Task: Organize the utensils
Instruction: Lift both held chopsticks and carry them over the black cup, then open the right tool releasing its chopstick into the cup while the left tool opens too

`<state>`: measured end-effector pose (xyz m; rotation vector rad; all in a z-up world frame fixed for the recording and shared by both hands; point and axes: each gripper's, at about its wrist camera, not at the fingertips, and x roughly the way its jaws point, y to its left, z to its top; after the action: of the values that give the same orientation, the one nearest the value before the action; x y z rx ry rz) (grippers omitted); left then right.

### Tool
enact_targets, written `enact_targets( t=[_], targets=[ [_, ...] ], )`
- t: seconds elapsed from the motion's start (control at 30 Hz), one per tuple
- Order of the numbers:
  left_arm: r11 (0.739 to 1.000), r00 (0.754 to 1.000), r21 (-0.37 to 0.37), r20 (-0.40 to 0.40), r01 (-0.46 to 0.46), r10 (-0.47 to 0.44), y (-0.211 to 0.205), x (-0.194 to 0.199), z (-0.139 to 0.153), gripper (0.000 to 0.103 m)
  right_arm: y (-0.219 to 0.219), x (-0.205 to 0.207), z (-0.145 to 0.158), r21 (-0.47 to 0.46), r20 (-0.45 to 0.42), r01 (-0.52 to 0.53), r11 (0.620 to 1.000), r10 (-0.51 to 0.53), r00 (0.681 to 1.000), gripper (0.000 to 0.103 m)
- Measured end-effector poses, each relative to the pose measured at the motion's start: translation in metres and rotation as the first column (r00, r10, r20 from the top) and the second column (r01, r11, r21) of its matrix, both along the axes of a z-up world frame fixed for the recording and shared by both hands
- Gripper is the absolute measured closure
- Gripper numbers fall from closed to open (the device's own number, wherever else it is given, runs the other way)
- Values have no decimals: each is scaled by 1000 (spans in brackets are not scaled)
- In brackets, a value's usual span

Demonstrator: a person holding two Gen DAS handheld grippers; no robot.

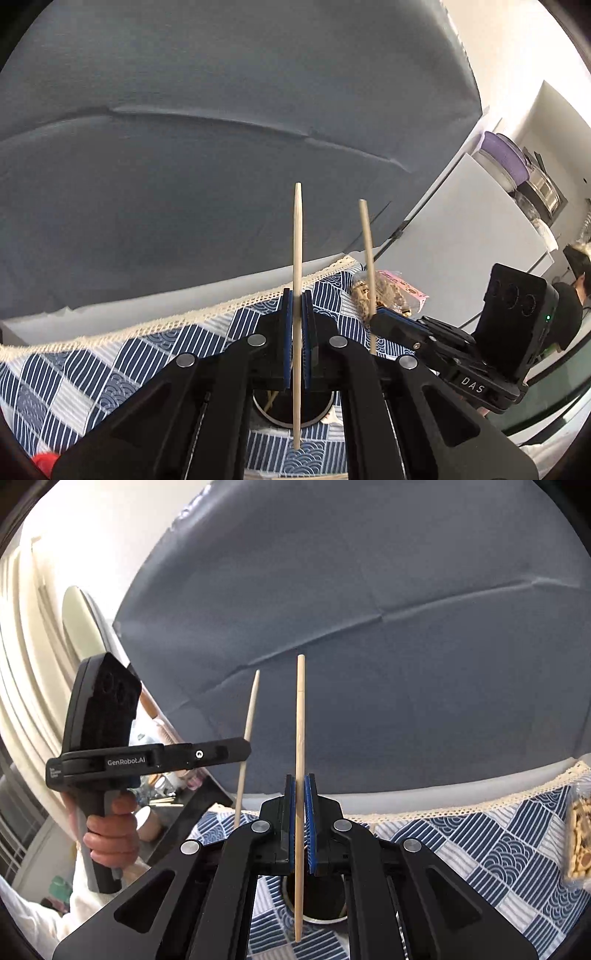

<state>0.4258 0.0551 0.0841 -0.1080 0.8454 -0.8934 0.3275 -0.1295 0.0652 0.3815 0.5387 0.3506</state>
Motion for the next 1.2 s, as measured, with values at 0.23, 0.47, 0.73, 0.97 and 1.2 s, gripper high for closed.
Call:
enact_targets(
  t=[0.23,0.47,0.73,0.97,1.2],
  targets=[
    [999,999,18,-5,37,-37,-23,18,-25,98,-10,23,-34,-6,12,-11,1000,11,1000,98],
    [997,998,41,-6,68,-68,-38,19,-47,98,-17,31,-59,13,-9,-21,1000,21,1000,98],
    [998,998,29,-28,52,-51,-23,4,-52,97,-20,14,-61,8,-21,-19,1000,19,1000,94],
    [998,1000,59,-11,-28,28,12,-23,-38,50,-18,-13,-45,-20,-25,10,1000,-10,1000,86],
    [990,995,100,34,-97,94,39,-60,-25,23,-2,-61,-25,-118,-16,14,993,-16,1000,53]
  ],
)
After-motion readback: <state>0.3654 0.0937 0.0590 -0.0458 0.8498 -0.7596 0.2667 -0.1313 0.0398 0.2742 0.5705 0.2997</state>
